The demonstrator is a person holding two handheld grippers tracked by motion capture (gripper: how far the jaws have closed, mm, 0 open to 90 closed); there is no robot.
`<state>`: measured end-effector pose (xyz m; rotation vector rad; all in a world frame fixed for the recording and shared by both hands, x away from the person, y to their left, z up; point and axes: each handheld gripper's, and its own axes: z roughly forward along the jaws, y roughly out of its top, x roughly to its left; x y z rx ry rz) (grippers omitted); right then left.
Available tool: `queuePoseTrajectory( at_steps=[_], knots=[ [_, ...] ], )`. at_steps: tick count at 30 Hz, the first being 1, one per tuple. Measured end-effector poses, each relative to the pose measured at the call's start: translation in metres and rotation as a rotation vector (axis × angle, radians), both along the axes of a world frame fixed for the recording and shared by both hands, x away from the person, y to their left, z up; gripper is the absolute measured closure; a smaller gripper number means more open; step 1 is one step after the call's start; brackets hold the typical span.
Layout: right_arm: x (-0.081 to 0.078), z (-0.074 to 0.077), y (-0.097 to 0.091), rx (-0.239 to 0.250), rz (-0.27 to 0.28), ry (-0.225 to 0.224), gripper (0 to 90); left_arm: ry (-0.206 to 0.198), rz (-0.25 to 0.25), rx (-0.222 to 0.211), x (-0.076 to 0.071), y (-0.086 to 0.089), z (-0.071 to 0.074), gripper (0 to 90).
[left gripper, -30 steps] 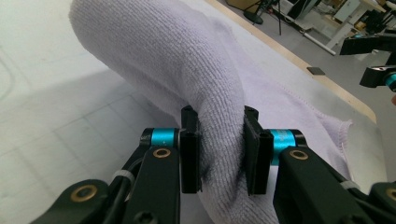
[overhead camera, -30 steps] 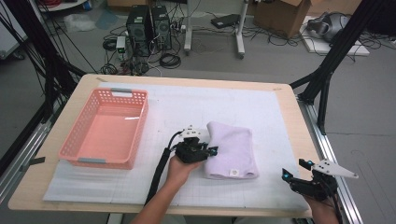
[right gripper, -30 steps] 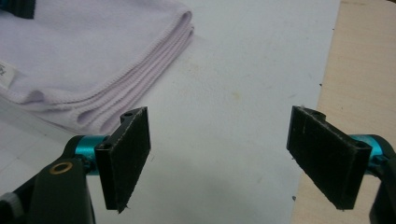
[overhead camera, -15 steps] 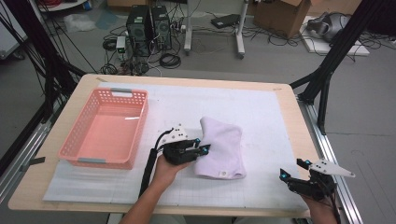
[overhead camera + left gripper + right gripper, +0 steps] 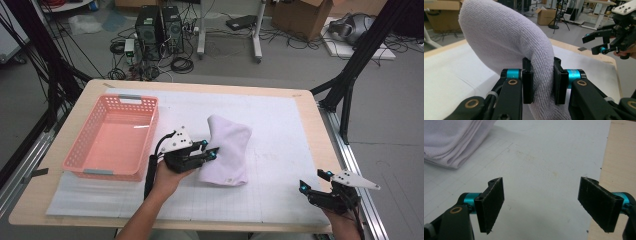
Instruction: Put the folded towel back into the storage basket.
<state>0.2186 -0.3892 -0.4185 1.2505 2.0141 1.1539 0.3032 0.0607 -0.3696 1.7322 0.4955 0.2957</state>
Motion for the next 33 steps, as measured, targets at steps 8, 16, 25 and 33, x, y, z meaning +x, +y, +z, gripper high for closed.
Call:
queuePoseTrajectory(
  at_steps=[8,16,25,33],
  knots=[
    [0.000,0.000,0.000,0.008,-0.001,-0.005,20.1,-0.051,0.004,-0.017,0.000,0.017,0.021,74.6],
    [0.001,0.000,0.000,0.009,-0.002,-0.001,20.1,-0.077,0.014,-0.027,0.002,0.041,0.040,74.6],
    [0.002,0.001,0.002,0.017,-0.003,-0.008,19.8,-0.090,0.043,-0.031,0.006,0.074,0.056,74.5],
    [0.004,0.001,0.005,0.016,0.000,-0.008,19.7,-0.105,0.070,-0.057,0.009,0.100,0.064,74.5]
  ],
)
